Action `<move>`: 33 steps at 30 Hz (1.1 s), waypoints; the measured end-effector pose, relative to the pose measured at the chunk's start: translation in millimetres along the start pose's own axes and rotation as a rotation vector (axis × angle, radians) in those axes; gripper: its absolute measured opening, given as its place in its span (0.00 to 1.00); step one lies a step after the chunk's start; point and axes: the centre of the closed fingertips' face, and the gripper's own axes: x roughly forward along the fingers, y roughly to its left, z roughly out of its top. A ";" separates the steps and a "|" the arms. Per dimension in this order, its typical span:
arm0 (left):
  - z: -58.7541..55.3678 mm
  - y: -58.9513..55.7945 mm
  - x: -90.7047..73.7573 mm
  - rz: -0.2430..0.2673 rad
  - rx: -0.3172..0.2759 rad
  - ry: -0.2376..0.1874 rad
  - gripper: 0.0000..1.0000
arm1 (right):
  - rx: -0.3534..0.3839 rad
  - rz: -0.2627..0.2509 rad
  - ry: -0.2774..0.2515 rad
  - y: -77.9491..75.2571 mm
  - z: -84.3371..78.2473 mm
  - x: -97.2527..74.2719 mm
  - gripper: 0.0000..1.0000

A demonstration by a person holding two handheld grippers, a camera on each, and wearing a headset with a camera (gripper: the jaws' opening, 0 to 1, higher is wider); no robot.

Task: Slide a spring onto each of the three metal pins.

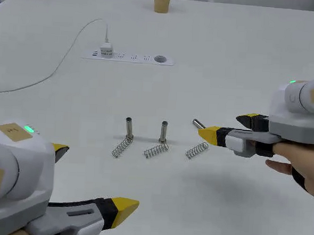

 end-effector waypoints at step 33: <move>-1.2 4.4 17.1 -0.025 0.003 -0.009 0.86 | -0.044 0.055 0.091 -11.4 -16.7 85.5 0.31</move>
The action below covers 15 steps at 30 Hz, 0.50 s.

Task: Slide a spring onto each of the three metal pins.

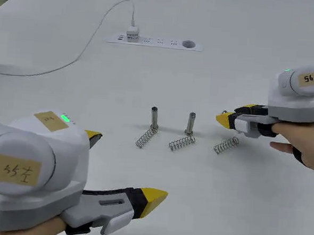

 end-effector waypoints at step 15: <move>-2.7 2.9 3.3 -0.006 0.001 0.016 0.84 | 0.001 -0.041 0.033 -9.7 -6.8 14.4 0.18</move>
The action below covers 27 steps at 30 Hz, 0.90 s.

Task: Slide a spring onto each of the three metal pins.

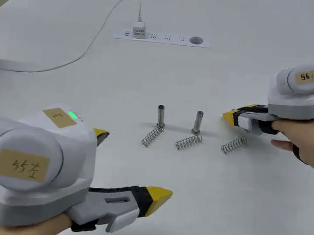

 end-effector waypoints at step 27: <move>7.8 -5.1 -1.6 0.000 0.010 -0.025 0.84 | 0.153 -0.013 0.009 -3.9 8.1 -13.2 0.09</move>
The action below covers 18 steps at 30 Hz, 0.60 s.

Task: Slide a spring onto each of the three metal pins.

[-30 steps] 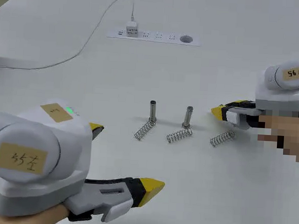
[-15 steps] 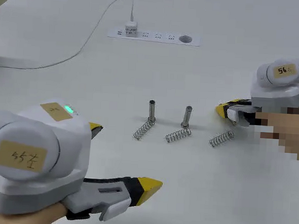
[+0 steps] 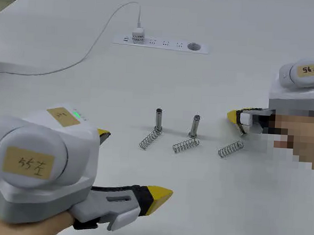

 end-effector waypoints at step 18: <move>2.5 -6.9 -1.4 -0.008 0.013 -0.010 0.82 | -0.051 0.018 -0.018 20.4 1.5 -21.7 0.08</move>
